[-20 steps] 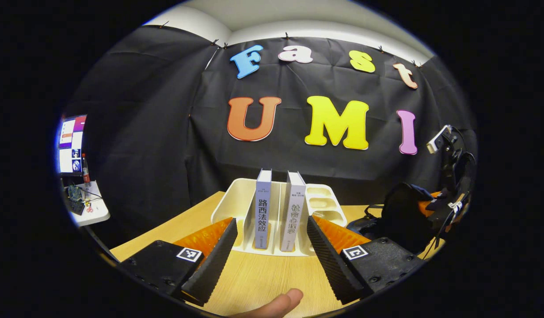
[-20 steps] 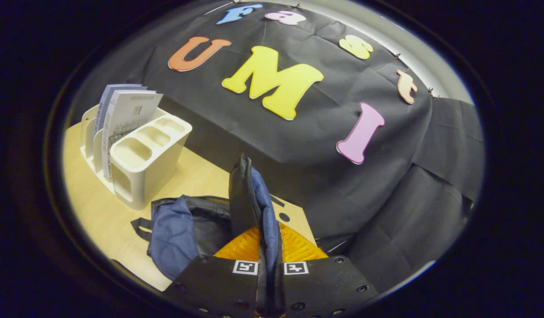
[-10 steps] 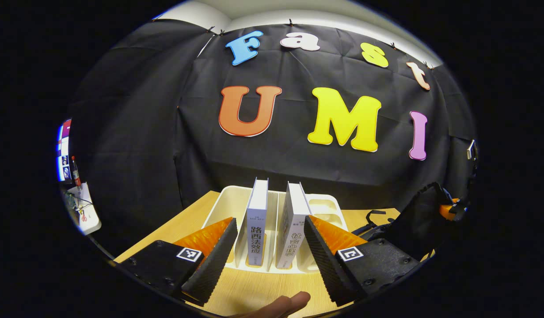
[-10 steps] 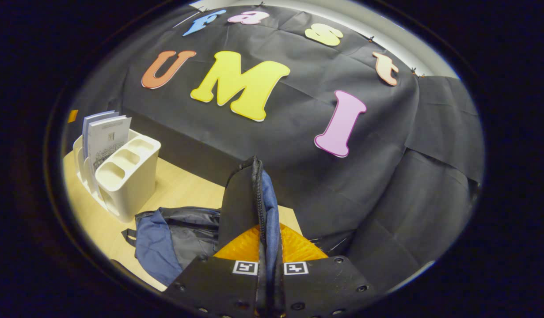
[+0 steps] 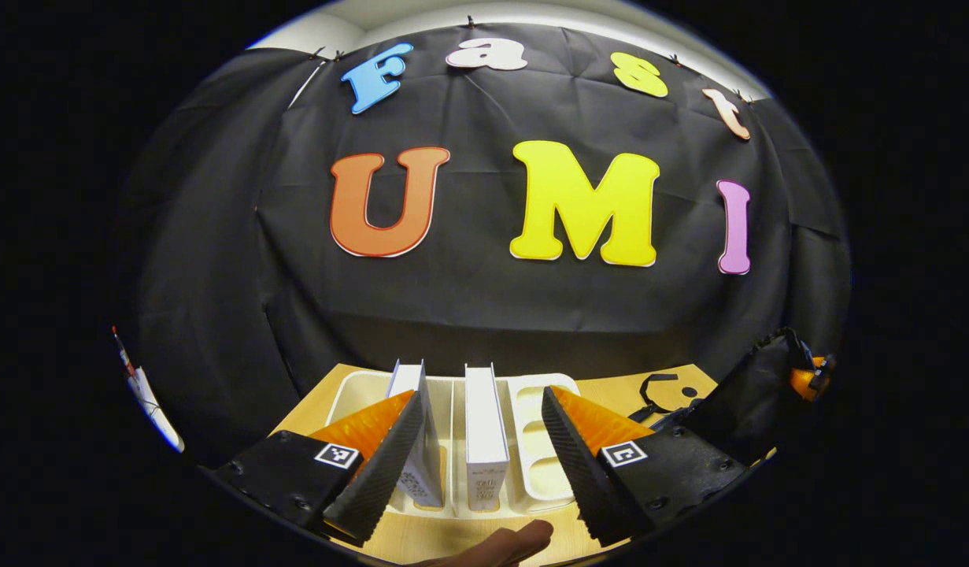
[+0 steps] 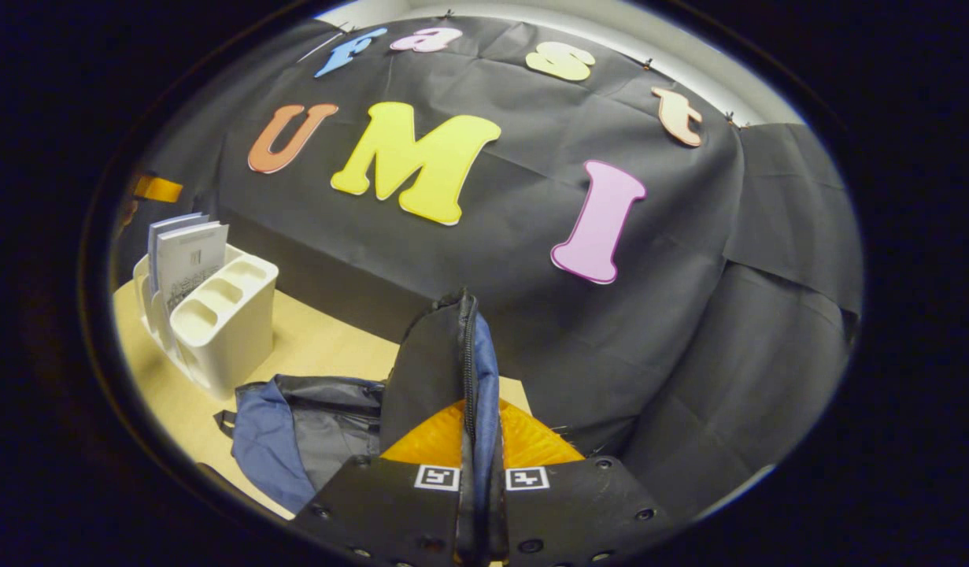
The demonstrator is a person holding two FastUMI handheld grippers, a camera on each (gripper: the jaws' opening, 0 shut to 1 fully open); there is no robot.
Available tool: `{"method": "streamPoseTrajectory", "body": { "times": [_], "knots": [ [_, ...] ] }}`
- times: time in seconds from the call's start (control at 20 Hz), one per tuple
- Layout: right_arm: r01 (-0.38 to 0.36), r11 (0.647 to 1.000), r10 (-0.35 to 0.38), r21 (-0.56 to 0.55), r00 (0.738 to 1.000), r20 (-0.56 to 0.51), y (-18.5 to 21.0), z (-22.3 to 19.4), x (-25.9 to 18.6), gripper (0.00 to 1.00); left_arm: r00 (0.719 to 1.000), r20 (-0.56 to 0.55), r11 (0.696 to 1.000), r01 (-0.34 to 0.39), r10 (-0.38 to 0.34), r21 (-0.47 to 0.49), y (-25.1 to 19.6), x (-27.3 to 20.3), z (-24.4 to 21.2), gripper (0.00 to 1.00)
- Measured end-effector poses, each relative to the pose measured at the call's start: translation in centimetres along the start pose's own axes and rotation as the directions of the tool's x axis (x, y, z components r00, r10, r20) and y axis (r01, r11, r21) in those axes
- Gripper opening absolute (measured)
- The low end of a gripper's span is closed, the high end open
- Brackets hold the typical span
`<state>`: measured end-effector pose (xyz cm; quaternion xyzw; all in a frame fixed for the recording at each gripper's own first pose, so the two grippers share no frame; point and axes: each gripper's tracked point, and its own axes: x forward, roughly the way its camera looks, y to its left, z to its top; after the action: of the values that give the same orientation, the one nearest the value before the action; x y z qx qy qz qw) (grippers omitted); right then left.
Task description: Open the schoolbag, grab two books from the bookshelf and put them into the schoolbag.
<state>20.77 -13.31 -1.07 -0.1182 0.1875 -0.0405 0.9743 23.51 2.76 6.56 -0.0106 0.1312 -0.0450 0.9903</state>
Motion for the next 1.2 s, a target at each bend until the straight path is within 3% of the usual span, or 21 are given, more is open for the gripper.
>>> {"method": "streamPoseTrajectory", "body": {
  "times": [0.25,0.6,0.9,1.05,1.2],
  "knots": [
    [-0.005,1.000,0.005,-0.002,1.000,-0.001,-0.6,-1.2,0.5,0.07,0.991,-0.137,0.998,0.010,-0.001,0.065,-1.3,4.5,-0.5,0.95],
    [-0.036,0.999,0.036,0.026,0.999,0.021,-1.1,-2.0,0.1,0.07,0.940,-0.340,0.993,0.008,0.033,0.118,-1.6,7.9,-3.4,0.95],
    [-0.061,0.998,0.060,0.030,0.997,0.039,-1.1,-2.4,0.3,0.06,0.875,-0.476,0.989,-0.025,0.093,0.147,-0.7,8.8,-5.9,0.95],
    [-0.072,0.997,0.070,0.030,0.997,0.045,-0.9,-2.6,0.4,0.09,0.816,-0.572,0.995,-0.024,0.077,0.100,-0.7,8.8,-7.7,0.94],
    [-0.074,0.997,0.073,0.037,0.996,0.047,-1.0,-2.9,0.5,0.09,0.781,-0.616,0.991,-0.032,0.104,0.126,-0.3,9.3,-8.7,0.81]
  ]
}}
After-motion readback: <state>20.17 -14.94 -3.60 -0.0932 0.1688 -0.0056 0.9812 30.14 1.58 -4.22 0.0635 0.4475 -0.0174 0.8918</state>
